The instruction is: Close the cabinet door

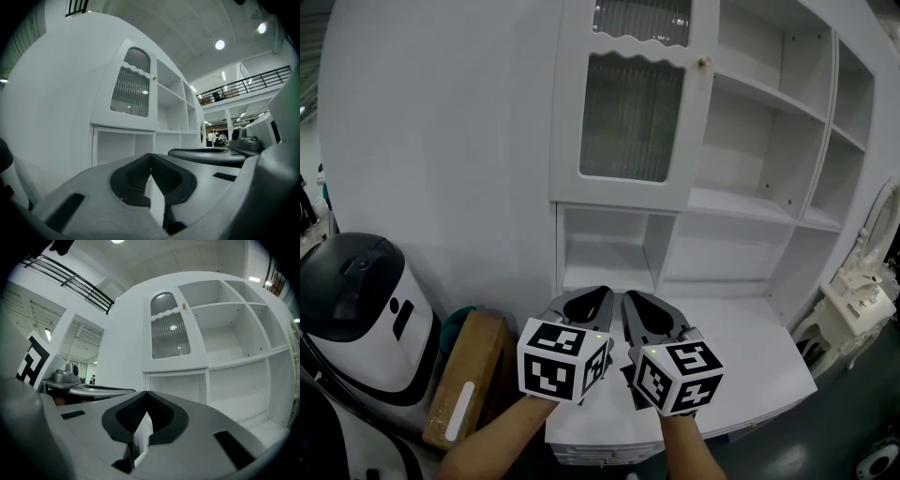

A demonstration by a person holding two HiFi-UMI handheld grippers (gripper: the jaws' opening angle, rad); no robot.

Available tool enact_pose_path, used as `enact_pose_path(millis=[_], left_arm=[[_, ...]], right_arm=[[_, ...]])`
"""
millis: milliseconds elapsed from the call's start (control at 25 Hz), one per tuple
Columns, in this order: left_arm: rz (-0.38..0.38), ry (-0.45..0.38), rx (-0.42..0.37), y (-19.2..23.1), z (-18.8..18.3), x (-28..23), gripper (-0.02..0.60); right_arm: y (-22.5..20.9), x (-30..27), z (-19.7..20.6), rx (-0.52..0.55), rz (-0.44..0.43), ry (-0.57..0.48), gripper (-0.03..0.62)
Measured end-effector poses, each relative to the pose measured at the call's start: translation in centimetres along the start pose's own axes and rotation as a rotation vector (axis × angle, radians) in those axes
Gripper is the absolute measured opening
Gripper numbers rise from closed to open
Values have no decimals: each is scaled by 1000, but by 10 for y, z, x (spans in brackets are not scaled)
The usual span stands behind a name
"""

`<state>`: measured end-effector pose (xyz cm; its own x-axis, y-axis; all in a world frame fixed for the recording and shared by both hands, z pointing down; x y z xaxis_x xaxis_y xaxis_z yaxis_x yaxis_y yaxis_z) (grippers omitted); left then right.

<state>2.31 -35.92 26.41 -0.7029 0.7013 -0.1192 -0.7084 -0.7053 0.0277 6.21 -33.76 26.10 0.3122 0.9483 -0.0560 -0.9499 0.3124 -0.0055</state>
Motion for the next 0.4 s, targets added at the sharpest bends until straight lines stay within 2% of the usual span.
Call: enact_pose_path(millis=[400], left_arm=[[3, 2, -4, 0, 1, -4, 14]], right_arm=[[-3, -3, 0, 2, 0, 2, 18]])
Point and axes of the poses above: the fingertips, and each gripper's own axes: x backward along the fingers, y to its left, z out of its underside, the point moved 1 cm from there along x, backward along the fingers, and after that the axes turned 6 degrees about y, right-handed, at the moved point
